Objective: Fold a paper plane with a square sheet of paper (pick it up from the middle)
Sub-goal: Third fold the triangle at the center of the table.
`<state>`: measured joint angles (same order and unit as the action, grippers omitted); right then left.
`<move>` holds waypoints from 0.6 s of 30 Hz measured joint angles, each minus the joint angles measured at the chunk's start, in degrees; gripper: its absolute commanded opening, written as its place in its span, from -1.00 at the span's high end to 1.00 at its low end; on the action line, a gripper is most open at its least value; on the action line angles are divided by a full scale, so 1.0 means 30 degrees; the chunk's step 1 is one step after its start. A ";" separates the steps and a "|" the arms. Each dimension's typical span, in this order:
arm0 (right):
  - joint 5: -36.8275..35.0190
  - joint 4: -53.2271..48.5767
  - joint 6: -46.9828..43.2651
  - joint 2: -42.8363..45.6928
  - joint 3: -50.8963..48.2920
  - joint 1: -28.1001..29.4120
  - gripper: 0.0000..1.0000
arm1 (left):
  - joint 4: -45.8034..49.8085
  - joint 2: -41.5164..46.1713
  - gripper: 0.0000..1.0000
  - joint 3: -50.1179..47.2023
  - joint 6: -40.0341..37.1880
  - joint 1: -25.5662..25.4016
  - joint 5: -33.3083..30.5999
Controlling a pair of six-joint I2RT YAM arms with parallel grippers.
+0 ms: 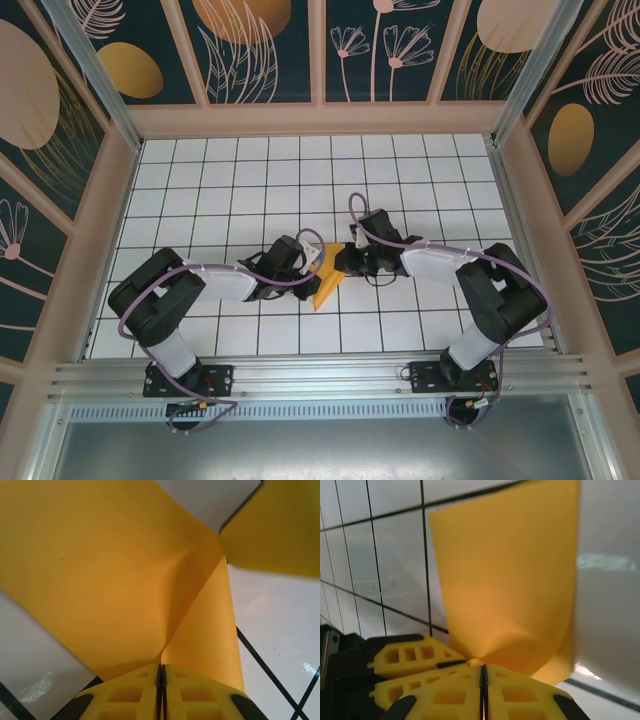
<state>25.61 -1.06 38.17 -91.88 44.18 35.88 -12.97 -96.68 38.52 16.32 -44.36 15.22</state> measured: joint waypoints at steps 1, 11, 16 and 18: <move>0.0007 0.0153 0.0160 -0.0044 -0.0007 0.0313 0.77 | 0.0000 -0.0022 0.75 0.0029 -0.0015 0.0000 0.0007; -0.0029 0.1151 0.0969 -0.1326 -0.0022 0.0918 0.78 | -0.0007 -0.0051 0.74 0.0066 -0.0087 0.0000 0.0000; -0.0095 0.1384 0.0954 -0.1479 -0.0248 0.0816 0.77 | 0.0087 -0.0058 0.75 0.0138 -0.0153 0.0000 0.0000; -0.0131 0.1428 0.0947 -0.1632 -0.0466 0.0714 0.77 | 0.0124 -0.0087 0.75 0.0182 -0.0226 0.0000 0.0000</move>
<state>25.21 3.22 41.01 -96.77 42.78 38.02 -12.60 -96.95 39.07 15.64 -44.36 15.22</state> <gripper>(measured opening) 0.114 0.127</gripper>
